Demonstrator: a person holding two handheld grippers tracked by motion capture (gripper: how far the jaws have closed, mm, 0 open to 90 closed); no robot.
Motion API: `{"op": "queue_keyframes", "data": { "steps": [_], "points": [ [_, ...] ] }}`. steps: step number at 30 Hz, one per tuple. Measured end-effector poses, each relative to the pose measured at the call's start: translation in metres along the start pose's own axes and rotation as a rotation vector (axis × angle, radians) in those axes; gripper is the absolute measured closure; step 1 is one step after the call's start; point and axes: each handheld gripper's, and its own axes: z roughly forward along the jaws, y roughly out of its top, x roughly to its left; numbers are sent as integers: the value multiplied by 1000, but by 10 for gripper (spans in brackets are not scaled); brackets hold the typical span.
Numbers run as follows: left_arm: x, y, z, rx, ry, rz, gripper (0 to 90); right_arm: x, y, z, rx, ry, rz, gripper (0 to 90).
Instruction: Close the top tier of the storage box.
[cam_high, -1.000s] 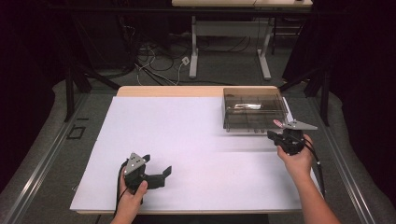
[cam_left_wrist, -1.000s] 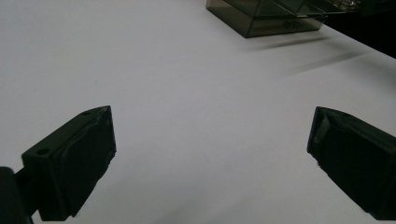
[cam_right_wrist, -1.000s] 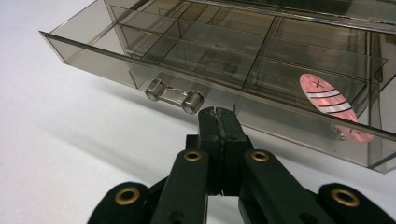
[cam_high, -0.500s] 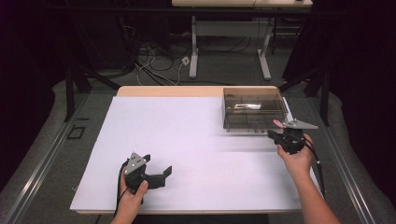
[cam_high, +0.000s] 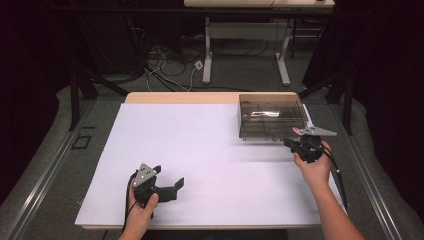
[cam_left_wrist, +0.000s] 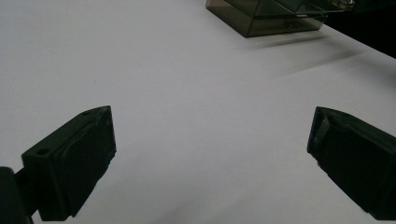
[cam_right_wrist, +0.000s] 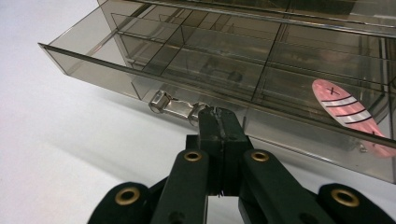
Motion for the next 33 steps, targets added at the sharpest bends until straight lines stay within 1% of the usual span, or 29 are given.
{"op": "queue_keyframes", "data": {
  "steps": [4, 5, 7, 12, 15, 16, 18, 21, 22, 24, 29, 31, 33],
  "points": [
    [0, 0, 1, -6, 2, -2, 12, 1, 2, 1, 7, -3, -5, 900],
    [0, 0, 1, -6, 2, -2, 12, 1, 3, 2, 1, -2, -5, 900],
    [0, 0, 1, -6, 2, -2, 12, 2, 3, 3, 6, 1, 5, 900],
    [0, 0, 0, 2, 0, -2, 12, 1, 6, 5, 4, -4, -16, 900],
    [1, 0, 0, 0, -1, -3, 12, 1, 8, 5, 2, -6, -3, 900],
    [1, 0, 0, 0, -1, -3, 12, 0, 9, 6, 2, -5, -12, 900],
    [1, 0, 0, 2, -1, -3, 12, 0, 10, 6, 4, -9, -7, 900],
    [1, 0, 0, 3, -1, -2, 12, -1, 12, 7, 12, -11, -17, 900],
    [1, 0, 1, 2, -1, -1, 12, -1, 13, 7, 16, -14, -15, 900],
    [1, 0, 1, 3, -1, -2, 12, -2, 14, 9, 7, -12, -10, 900],
    [1, 0, 1, 4, -2, -3, 12, -2, 17, 10, 14, -13, 3, 900],
    [1, 0, 1, 4, -2, -4, 12, -3, 17, 11, 15, -15, -10, 900],
    [1, 0, 1, 3, -2, -5, 12, -2, 18, 12, 13, -15, -1, 900]
  ]
}}
